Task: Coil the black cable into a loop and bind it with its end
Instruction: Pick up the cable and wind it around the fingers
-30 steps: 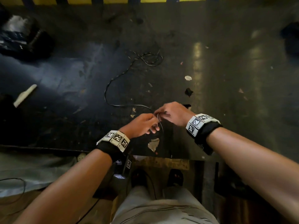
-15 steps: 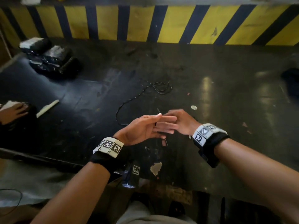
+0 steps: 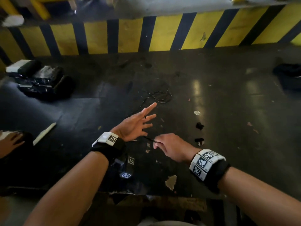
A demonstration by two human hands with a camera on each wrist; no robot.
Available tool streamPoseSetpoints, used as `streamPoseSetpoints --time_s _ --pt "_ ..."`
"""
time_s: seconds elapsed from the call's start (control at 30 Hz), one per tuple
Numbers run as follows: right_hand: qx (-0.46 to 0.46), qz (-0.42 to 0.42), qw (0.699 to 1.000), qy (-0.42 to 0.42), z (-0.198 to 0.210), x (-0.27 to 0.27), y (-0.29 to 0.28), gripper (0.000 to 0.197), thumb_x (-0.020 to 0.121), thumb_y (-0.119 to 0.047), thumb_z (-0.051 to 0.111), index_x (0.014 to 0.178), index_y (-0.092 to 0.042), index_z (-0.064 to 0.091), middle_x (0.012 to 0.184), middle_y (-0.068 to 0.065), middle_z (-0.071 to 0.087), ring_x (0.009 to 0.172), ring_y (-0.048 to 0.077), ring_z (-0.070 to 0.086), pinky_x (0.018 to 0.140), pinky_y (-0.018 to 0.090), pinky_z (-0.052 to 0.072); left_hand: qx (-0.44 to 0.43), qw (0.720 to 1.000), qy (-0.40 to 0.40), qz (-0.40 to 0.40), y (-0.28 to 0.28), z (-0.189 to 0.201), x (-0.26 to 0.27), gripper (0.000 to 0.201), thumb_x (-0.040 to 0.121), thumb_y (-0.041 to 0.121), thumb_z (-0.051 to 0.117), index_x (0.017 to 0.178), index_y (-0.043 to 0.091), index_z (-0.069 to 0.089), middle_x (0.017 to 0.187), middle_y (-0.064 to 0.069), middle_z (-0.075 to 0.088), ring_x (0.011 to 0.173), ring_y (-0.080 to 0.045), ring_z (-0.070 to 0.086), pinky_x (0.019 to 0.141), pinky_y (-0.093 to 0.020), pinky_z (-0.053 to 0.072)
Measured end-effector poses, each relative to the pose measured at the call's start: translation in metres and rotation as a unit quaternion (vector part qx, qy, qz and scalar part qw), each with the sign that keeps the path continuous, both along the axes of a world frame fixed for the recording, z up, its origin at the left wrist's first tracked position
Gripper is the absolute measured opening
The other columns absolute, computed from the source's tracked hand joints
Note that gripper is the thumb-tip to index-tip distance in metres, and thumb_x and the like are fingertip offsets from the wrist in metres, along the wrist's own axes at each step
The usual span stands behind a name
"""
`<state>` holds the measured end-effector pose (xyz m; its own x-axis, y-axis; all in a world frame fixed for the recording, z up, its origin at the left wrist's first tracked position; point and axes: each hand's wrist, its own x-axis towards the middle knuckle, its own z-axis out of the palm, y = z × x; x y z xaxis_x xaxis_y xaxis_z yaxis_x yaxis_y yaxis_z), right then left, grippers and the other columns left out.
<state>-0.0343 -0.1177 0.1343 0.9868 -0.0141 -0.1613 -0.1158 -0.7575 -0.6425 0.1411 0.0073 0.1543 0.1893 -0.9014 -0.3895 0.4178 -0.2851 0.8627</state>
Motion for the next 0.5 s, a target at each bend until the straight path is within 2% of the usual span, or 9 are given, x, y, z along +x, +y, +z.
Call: streamPoseSetpoints --time_s 0.07,0.13,0.2,0.23,0.27,0.33,0.4,0.5 --pt "-0.047 -0.001 0.999 0.018 0.027 0.009 -0.007 0.028 0.105 -0.026 0.043 0.099 -0.021 0.069 0.097 -0.006 0.066 0.087 0.015 0.066 0.083 0.039 0.056 0.024 1.000 -0.002 -0.018 0.006 -0.007 0.002 0.043 0.100 0.055 0.038 0.143 0.060 0.041 0.169 -0.008 0.013 0.152 -0.044 0.011 0.118 -0.070 0.007" --pt "-0.089 0.003 0.996 0.023 0.055 0.019 -0.013 0.027 0.104 -0.028 0.046 0.092 -0.021 0.069 0.095 -0.002 0.069 0.083 0.016 0.067 0.080 0.039 0.056 0.037 0.999 -0.004 -0.037 0.009 -0.010 -0.001 0.046 0.100 0.054 0.041 0.146 0.054 0.041 0.167 -0.007 0.023 0.150 -0.037 0.025 0.119 -0.064 0.018" --pt "-0.134 0.008 0.991 0.011 0.083 0.029 -0.015 0.025 0.102 -0.027 0.051 0.088 -0.020 0.070 0.097 0.002 0.072 0.081 0.019 0.069 0.077 0.040 0.058 0.054 0.998 -0.004 -0.032 0.011 -0.012 -0.006 0.047 0.099 0.049 0.044 0.146 0.041 0.046 0.158 -0.007 0.040 0.138 -0.030 0.045 0.108 -0.052 0.040" --pt "-0.156 0.006 0.988 0.006 0.095 0.035 -0.017 0.023 0.100 -0.027 0.053 0.090 -0.019 0.072 0.096 0.003 0.073 0.081 0.021 0.070 0.076 0.041 0.059 0.064 0.998 -0.002 -0.028 0.012 -0.013 -0.007 0.047 0.097 0.049 0.047 0.143 0.037 0.050 0.155 -0.007 0.045 0.135 -0.030 0.048 0.103 -0.049 0.043" --pt "-0.172 0.001 0.985 0.002 0.106 0.041 -0.020 0.020 0.098 -0.026 0.056 0.093 -0.020 0.075 0.095 0.004 0.073 0.080 0.023 0.070 0.075 0.041 0.059 0.071 0.997 -0.001 -0.027 0.013 -0.014 -0.006 0.046 0.096 0.051 0.049 0.140 0.037 0.053 0.153 -0.005 0.047 0.136 -0.032 0.045 0.105 -0.051 0.042" --pt "-0.183 -0.014 0.983 -0.017 0.120 0.056 -0.027 0.015 0.094 -0.027 0.064 0.094 -0.024 0.078 0.095 0.004 0.074 0.082 0.024 0.071 0.076 0.040 0.060 0.072 0.997 0.004 -0.036 0.015 -0.014 -0.006 0.047 0.095 0.055 0.048 0.140 0.042 0.055 0.155 -0.004 0.045 0.137 -0.033 0.041 0.117 -0.059 0.030" --pt "-0.170 -0.034 0.984 -0.037 0.127 0.070 -0.036 0.009 0.090 -0.030 0.071 0.091 -0.028 0.079 0.096 0.002 0.073 0.085 0.024 0.070 0.080 0.039 0.060 0.061 0.997 0.015 -0.054 0.016 -0.011 -0.007 0.048 0.099 0.058 0.040 0.145 0.048 0.048 0.160 -0.008 0.038 0.134 -0.032 0.038 0.118 -0.061 0.022" --pt "-0.125 -0.049 0.990 -0.053 0.124 0.089 -0.048 0.007 0.085 -0.032 0.077 0.086 -0.027 0.081 0.076 -0.012 0.068 0.077 0.014 0.069 0.077 0.034 0.059 0.043 0.995 0.041 -0.080 0.016 -0.006 -0.007 0.049 0.102 0.057 0.029 0.149 0.047 0.042 0.159 -0.009 0.042 0.143 -0.041 0.037 0.116 -0.062 0.027"
